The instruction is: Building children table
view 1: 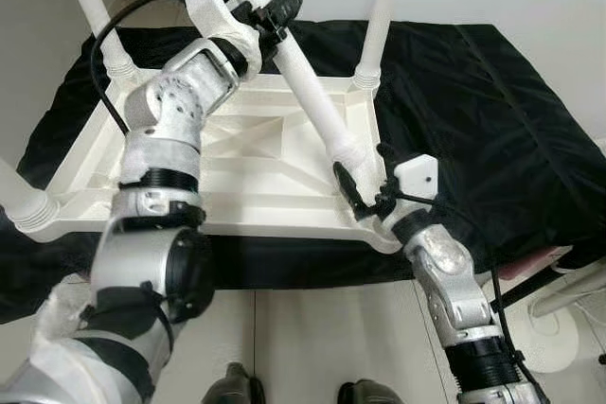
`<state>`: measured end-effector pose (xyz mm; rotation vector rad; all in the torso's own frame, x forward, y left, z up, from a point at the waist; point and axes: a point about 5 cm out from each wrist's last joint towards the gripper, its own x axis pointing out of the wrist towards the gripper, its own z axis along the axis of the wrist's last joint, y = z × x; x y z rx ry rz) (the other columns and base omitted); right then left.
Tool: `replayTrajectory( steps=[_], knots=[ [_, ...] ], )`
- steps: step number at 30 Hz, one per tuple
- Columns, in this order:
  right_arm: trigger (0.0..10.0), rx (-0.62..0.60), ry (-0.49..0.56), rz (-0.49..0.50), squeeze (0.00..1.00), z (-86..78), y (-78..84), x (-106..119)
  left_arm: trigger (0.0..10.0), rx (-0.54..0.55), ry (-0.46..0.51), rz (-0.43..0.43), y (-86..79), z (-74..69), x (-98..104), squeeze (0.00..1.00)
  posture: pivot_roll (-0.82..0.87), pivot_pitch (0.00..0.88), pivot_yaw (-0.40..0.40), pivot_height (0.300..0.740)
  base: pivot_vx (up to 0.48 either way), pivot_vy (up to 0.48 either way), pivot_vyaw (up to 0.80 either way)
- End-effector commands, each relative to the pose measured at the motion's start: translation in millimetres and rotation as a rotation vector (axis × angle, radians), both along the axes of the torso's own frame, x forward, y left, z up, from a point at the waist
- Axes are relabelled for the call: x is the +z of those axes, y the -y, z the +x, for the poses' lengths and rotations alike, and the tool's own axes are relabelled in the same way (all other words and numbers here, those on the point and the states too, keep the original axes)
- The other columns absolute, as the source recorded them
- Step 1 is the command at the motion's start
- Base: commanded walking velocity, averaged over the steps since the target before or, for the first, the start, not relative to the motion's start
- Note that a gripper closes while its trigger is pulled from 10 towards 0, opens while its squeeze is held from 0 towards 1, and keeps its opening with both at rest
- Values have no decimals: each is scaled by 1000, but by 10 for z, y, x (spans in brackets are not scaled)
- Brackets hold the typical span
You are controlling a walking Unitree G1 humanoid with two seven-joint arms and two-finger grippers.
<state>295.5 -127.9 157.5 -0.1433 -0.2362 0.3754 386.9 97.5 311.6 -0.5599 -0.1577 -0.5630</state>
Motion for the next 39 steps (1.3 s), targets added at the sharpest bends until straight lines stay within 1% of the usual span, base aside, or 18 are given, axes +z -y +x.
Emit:
replayTrajectory(
  steps=[1, 2, 4, 7, 8, 11, 14, 15, 16, 17, 20, 21, 24, 25, 26, 27, 28, 39],
  knots=[
    [10000, -20, -7, -18, 0, 3, -35, 8, 10000, 40, 52, 31, 21, -46, 44, 0, -130, 1, 13, 740, 0, 0, 0],
    [10000, -20, -7, -18, 0, 3, -35, 8, 10000, 40, 52, 31, 21, -46, 44, 0, -130, 1, 13, 740, 0, 0, 0],
    [10000, -23, -8, -39, 0, 6, -66, 20, 10000, 63, 93, 81, 84, -96, 36, 0, -128, 0, 7, 740, 0, 0, 0],
    [10000, -24, -3, -45, 0, 12, -75, 34, 10000, 83, 114, 110, 101, -106, 39, 0, -127, 0, 5, 740, 0, 0, 0],
    [10000, -25, 6, -52, 0, 33, -89, 78, 10000, 115, 146, 148, 147, -131, 53, 0, -123, 0, 1, 740, 0, 0, 0],
    [10000, -28, 9, -56, 0, 45, -90, 103, 10000, 137, 159, 159, 168, -143, 59, 0, -122, 0, -1, 740, 0, 0, 0],
    [10000, -42, 19, -80, 0, 106, -112, 221, 10000, 184, 198, 194, 285, -208, 40, 0, -120, 0, -2, 740, 0, 0, 0],
    [10000, -42, 19, -80, 0, 106, -112, 221, 10000, 184, 198, 194, 285, -208, 40, 0, -120, 0, -2, 740, 0, 0, 0],
    [10000, -45, 8, -77, 0, 132, -127, 262, 10000, 201, 236, 215, 350, -262, 44, 0, -120, 0, -7, 740, 0, 0, 0],
    [10000, -45, 8, -77, 0, 132, -127, 262, 10000, 201, 236, 215, 350, -262, 44, 0, -120, 0, -7, 740, 0, 0, 0],
    [10000, -42, -7, -92, 0, 163, -160, 280, 10000, 198, 283, 230, 486, -361, 57, 0, -115, 0, -11, 740, 0, 0, 0],
    [10000, -42, -7, -92, 0, 163, -160, 280, 10000, 198, 283, 230, 486, -361, 57, 0, -115, 0, -11, 740, 0, 0, 0],
    [10000, -9, -36, -114, 0, 187, -237, 257, 10000, 172, 308, 228, 648, -446, 67, 0, -110, 1, -15, 740, 0, 0, 0],
    [10000, -9, -36, -114, 0, 187, -237, 257, 10000, 172, 308, 228, 648, -446, 67, 0, -110, 1, -15, 740, 0, 0, 0],
    [10000, 19, -49, -124, 0, 193, -289, 251, 10000, 163, 319, 225, 717, -475, 81, 0, -109, 7, -15, 740, 0, 0, 0],
    [10000, 19, -49, -124, 0, 193, -289, 251, 10000, 163, 319, 225, 717, -475, 81, 0, -109, 7, -15, 740, 0, 0, 0],
    [10000, 31, -51, -129, 0, 202, -323, 256, 10000, 153, 328, 218, 769, -501, 99, 0, -109, 7, -15, 740, 0, 0, 0],
    [10000, -15, -12, -148, 0, 325, -320, 388, 10000, 128, 355, 222, 874, -567, 133, 0, -107, 20, -6, 740, 0, 0, 0]
  ],
)
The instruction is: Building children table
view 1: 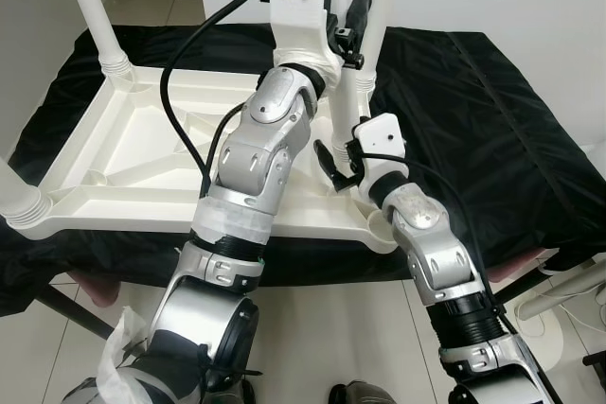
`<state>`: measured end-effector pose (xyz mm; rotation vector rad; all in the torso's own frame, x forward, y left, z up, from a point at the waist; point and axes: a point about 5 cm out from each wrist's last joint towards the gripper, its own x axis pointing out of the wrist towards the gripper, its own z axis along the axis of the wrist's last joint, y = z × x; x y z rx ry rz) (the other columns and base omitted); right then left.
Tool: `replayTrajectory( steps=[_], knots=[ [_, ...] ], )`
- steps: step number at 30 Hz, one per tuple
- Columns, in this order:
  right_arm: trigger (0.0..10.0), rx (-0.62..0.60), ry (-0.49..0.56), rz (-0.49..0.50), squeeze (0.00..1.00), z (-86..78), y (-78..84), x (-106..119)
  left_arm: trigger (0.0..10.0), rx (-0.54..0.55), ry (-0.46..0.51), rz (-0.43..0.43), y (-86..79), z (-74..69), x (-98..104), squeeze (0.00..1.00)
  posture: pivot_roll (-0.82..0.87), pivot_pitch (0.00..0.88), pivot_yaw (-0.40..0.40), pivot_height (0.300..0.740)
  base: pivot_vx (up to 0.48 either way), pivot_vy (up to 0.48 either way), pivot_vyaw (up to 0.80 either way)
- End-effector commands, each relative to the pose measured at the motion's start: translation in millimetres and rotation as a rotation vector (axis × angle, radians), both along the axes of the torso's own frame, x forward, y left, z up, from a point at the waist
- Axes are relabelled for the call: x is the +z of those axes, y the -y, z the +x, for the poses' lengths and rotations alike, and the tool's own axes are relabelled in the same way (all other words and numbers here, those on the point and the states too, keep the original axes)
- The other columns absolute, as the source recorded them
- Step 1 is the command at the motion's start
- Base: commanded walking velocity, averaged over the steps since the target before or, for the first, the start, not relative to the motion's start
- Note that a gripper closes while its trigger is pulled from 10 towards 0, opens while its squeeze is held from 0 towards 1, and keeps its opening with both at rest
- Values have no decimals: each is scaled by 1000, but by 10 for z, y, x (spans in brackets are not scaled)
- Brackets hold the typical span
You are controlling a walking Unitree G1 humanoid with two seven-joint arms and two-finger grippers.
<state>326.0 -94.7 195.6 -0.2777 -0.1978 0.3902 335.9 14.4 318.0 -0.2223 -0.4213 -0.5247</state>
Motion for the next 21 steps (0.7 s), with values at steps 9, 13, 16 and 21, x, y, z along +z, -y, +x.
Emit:
replayTrajectory(
  steps=[9, 13, 16, 21],
  knots=[
    [10000, -57, 31, -26, 0, 169, 33, 106, 10000, -27, 39, -21, 91, -87, 95, 0, -104, 28, -9, 740, 0, 0, 0],
    [10000, -68, 37, -38, 0, 206, 32, 108, 10000, -32, 37, -28, 100, -94, 106, 0, -104, 27, -10, 740, 0, 0, 0],
    [10000, -69, 39, -42, 0, 223, 20, 103, 10000, -34, 36, -32, 104, -96, 110, 0, -104, 27, -11, 740, 0, 0, 0],
    [10000, -69, 40, -50, 0, 245, -3, 87, 10000, -35, 35, -37, 104, -97, 121, 0, -103, 28, -11, 740, 0, 0, 0]
  ],
)
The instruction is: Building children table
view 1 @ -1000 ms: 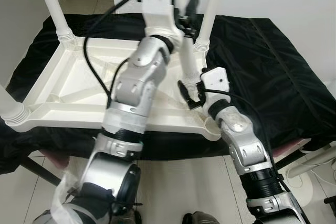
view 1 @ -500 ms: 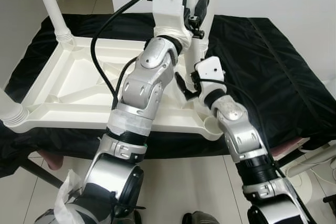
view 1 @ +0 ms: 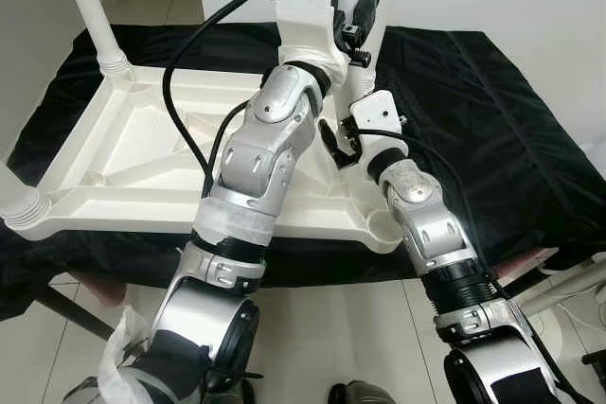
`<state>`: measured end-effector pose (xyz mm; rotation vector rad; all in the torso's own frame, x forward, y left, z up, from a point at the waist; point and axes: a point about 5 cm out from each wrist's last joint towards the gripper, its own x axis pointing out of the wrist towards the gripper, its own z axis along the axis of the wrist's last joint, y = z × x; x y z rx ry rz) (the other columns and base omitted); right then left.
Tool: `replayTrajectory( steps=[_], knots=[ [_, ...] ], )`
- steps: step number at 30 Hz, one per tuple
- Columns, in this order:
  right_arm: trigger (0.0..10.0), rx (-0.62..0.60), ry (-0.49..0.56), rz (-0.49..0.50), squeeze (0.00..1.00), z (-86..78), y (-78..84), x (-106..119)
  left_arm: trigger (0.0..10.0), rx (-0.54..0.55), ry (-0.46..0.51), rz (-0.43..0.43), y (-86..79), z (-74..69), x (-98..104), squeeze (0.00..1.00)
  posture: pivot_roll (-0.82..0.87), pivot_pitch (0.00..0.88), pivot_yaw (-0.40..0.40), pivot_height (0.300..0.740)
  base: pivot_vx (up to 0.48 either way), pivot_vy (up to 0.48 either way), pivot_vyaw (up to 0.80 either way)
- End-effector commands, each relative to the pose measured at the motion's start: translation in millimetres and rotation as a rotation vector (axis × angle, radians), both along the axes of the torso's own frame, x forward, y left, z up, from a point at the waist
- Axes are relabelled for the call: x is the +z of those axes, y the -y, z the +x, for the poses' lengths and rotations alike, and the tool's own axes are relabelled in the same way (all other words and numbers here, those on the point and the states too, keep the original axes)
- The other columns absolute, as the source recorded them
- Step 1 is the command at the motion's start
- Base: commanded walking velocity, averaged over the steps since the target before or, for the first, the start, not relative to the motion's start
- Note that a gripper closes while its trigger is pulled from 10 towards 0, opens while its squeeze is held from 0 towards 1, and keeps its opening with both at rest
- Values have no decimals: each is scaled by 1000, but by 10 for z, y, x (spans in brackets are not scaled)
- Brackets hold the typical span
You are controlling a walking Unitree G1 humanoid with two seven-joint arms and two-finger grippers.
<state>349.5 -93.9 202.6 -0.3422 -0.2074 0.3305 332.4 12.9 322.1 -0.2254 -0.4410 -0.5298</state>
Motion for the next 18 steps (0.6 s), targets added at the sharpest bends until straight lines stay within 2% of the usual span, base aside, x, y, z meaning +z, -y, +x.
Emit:
replayTrajectory(
  steps=[1, 9, 14, 16, 17, 18],
  knots=[
    [10000, -9, 16, -8, 0, 24, 3, 15, 10000, -32, 16, -30, 90, -63, 82, 0, -104, 29, -11, 740, 0, 0, 0],
    [10000, -14, 21, -18, 0, 50, 9, 2, 10000, -39, 15, -32, 111, -74, 83, 0, -103, 27, -10, 740, 0, 0, 0],
    [9569, -10, 37, -14, 0, 61, 2, 22, 10000, -46, 17, -31, 125, -83, 86, 0, -103, 27, -9, 740, 0, 0, 0],
    [4078, -9, 46, -11, 0, 66, -8, 35, 10000, -49, 19, -30, 133, -89, 88, 0, -104, 25, -7, 740, 0, 0, 0],
    [4627, -10, 50, -7, 0, 68, -10, 43, 10000, -52, 19, -29, 139, -91, 90, 0, -104, 25, -6, 740, 0, 0, 0],
    [4627, -10, 50, -7, 0, 68, -10, 43, 10000, -52, 19, -29, 139, -91, 90, 0, -104, 25, -6, 740, 0, 0, 0]
  ],
)
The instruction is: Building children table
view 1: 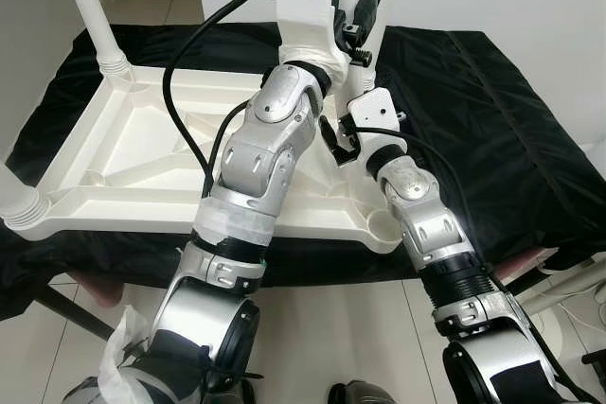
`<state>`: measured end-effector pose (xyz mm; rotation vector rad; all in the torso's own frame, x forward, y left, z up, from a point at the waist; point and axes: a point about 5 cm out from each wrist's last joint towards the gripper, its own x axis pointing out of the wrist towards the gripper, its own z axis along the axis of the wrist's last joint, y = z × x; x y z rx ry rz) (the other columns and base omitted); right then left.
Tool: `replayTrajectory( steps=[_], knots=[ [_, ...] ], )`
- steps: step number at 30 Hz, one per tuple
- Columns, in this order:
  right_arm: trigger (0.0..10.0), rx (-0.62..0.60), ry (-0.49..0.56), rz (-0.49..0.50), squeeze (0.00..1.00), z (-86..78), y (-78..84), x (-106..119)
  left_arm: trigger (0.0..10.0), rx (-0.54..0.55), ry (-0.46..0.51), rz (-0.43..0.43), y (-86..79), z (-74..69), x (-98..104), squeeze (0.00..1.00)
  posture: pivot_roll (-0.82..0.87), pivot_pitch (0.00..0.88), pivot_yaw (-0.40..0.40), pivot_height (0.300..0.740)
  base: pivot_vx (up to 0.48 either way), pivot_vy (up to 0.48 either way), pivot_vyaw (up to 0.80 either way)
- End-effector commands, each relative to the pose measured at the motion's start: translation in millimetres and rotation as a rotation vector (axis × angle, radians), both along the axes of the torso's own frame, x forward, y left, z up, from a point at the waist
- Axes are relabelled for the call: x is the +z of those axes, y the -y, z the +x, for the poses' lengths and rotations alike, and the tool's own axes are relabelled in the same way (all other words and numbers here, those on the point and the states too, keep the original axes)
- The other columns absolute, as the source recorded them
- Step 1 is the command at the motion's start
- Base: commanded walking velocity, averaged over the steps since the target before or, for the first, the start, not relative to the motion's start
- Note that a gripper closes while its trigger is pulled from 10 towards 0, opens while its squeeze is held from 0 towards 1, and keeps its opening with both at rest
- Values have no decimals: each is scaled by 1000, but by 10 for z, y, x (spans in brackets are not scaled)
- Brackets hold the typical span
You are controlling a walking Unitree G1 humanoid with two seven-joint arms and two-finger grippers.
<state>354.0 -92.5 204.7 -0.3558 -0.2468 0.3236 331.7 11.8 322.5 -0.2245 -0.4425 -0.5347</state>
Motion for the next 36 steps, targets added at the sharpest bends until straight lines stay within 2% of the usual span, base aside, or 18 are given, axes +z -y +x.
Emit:
replayTrajectory(
  steps=[1, 4, 7, 9, 10, 12, 13, 20, 21, 22, 23, 24, 25, 26, 30, 31, 32, 36],
  knots=[
    [6235, -9, 12, 2, 0, 24, 2, 30, 10000, -49, 18, -30, 133, -86, 88, 0, -104, 25, -6, 740, 0, 0, 0],
    [6980, -7, 16, 7, 0, 32, 0, 47, 10000, -51, 18, -27, 137, -87, 89, 0, -104, 25, -6, 740, 0, 0, 0],
    [6235, -6, 18, 9, 0, 36, 0, 49, 10000, -51, 19, -27, 138, -87, 89, 0, -104, 25, -6, 740, 0, 0, 0],
    [4980, -8, 20, 9, 0, 39, 2, 52, 10000, -52, 18, -27, 138, -88, 88, 0, -104, 23, -5, 740, 0, 0, 0],
    [2784, -7, 23, 11, 0, 43, 2, 57, 10000, -53, 19, -26, 140, -88, 88, 0, -104, 23, -5, 740, 0, 0, 0],
    [2510, -5, 25, 13, 0, 45, 0, 61, 10000, -54, 20, -26, 142, -91, 89, 0, -104, 24, -4, 740, 0, 0, 0],
    [0, -5, 25, 16, 0, 47, -2, 63, 10000, -55, 20, -25, 144, -93, 89, 0, -104, 23, -4, 740, 0, 0, 0],
    [0, -15, 12, 28, 0, 53, 8, 43, 10000, -52, 27, -15, 154, -102, 94, 0, -102, 25, -3, 740, 0, 0, 0],
    [4510, -29, 10, 28, 0, 56, 17, 35, 10000, -50, 31, -7, 157, -105, 96, 0, -100, 28, -4, 740, 0, 0, 0],
    [4510, -29, 10, 28, 0, 56, 17, 35, 10000, -50, 31, -7, 157, -105, 96, 0, -100, 28, -4, 740, 0, 0, 0],
    [10000, -37, 7, 32, 0, 58, 21, 29, 10000, -59, 40, -2, 164, -115, 99, 0, -100, 28, -4, 740, 0, 0, 0],
    [10000, -41, 3, 40, 0, 59, 21, 24, 10000, -95, 41, -21, 178, -135, 98, 800, -101, 29, -3, 740, 0, 0, 0],
    [10000, -41, 3, 40, 0, 59, 21, 24, 10000, -95, 41, -21, 178, -135, 98, 800, -101, 29, -3, 740, 0, 0, 0],
    [10000, -41, -3, 61, 0, 57, 17, 21, 10000, -134, 44, -41, 191, -165, 101, 1000, -101, 30, -2, 740, 0, 0, 0],
    [10000, -35, -42, 186, 0, 53, 11, 23, 10000, -182, 55, -40, 217, -219, 113, 1000, -99, 30, -2, 740, 0, 0, 0],
    [10000, -36, -52, 214, 0, 52, 13, 23, 10000, -188, 57, -33, 224, -226, 115, 192, -99, 30, -2, 740, 0, 0, 0],
    [10000, -43, -59, 241, 0, 50, 23, 22, 10000, -199, 58, -47, 216, -238, 127, 0, -100, 31, -1, 740, 0, 0, 0],
    [10000, -62, -67, 282, 0, 40, 50, 15, 10000, -240, 65, -93, 186, -274, 158, 0, -99, 30, -1, 740, 0, 0, 0]
  ],
)
